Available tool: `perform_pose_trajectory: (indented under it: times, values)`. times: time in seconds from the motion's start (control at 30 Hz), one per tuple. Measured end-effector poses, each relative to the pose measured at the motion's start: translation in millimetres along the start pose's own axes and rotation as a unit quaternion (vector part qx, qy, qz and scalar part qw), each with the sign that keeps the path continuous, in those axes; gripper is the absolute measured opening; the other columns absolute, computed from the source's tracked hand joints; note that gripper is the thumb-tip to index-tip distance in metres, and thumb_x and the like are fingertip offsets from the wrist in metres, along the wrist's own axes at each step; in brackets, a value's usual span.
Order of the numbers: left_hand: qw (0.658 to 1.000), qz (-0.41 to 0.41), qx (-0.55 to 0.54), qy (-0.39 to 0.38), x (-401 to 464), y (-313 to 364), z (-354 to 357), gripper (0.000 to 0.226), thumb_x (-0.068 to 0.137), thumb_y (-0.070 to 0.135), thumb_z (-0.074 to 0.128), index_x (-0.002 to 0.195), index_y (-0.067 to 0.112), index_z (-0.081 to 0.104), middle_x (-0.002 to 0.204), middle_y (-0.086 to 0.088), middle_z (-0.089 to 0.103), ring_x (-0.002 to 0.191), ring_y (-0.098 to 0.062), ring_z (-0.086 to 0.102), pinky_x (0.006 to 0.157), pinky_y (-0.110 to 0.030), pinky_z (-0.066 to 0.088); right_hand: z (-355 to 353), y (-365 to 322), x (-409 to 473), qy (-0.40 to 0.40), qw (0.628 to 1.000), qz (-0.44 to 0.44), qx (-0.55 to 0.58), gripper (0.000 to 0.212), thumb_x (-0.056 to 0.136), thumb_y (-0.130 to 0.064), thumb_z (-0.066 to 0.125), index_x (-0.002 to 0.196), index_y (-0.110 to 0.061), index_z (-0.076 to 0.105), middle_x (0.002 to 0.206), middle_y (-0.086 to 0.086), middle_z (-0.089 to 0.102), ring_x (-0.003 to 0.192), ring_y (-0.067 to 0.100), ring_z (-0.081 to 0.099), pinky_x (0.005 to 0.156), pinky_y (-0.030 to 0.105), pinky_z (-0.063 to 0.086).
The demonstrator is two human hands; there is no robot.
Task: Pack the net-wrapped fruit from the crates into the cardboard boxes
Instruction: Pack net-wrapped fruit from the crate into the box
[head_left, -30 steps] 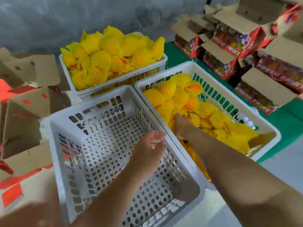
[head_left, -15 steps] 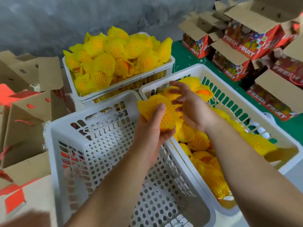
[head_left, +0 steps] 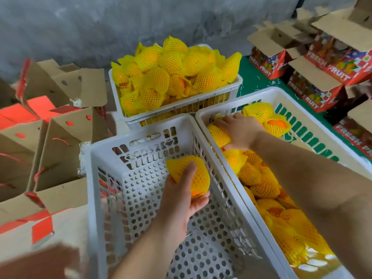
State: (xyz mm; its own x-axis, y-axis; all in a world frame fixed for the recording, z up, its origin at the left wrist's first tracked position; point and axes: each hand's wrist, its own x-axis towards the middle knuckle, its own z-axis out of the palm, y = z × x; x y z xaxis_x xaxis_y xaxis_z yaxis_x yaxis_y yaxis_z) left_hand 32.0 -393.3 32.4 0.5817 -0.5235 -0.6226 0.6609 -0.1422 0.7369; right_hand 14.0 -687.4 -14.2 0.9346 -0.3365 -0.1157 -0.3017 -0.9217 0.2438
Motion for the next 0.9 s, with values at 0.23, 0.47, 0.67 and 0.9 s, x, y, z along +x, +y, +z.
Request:
perform_pose_trajectory:
  times: [0.23, 0.47, 0.67, 0.9]
  values:
    - [0.999, 0.018, -0.036, 0.003, -11, 6, -29, 0.063, 0.067, 0.058, 0.080, 0.121, 0.032, 0.060, 0.116, -0.016, 0.070, 0.088, -0.031, 0.078, 0.069, -0.034, 0.062, 6, 7, -35, 0.132, 0.984, 0.045, 0.108, 0.094, 0.069, -0.081, 0.055, 0.146, -0.029, 0.039, 0.125, 0.006, 0.062, 0.111, 0.035, 0.057, 0.059, 0.042, 0.056]
    - [0.996, 0.066, -0.061, -0.019, -32, 25, -43, 0.062, 0.068, 0.059, 0.079, 0.122, 0.035, 0.061, 0.120, -0.014, 0.067, 0.089, -0.032, 0.077, 0.072, -0.038, 0.062, -47, -31, -93, 0.223, 0.905, 0.144, 0.331, 0.094, 0.061, -0.071, 0.064, 0.143, -0.034, 0.037, 0.127, 0.010, 0.062, 0.113, 0.037, 0.061, 0.085, 0.049, 0.055]
    - [0.987, 0.148, -0.014, -0.054, -82, 45, -88, 0.052, 0.073, 0.061, 0.080, 0.116, 0.037, 0.063, 0.102, -0.003, 0.076, 0.091, -0.031, 0.077, 0.068, -0.034, 0.061, -132, -132, -128, 0.221, 0.895, 0.051, 0.383, 0.093, 0.059, -0.063, 0.070, 0.142, -0.047, 0.032, 0.126, -0.004, 0.059, 0.109, 0.026, 0.061, 0.080, 0.042, 0.052]
    - [0.968, 0.236, 0.082, 0.021, -189, 47, -299, 0.067, 0.067, 0.064, 0.071, 0.122, 0.027, 0.061, 0.103, -0.003, 0.076, 0.084, -0.024, 0.075, 0.060, -0.034, 0.058, -201, -367, -151, 0.175, 0.852, -0.117, 0.478, 0.101, 0.059, -0.060, 0.081, 0.142, -0.062, 0.023, 0.112, -0.036, 0.058, 0.092, -0.003, 0.062, 0.067, 0.026, 0.053]
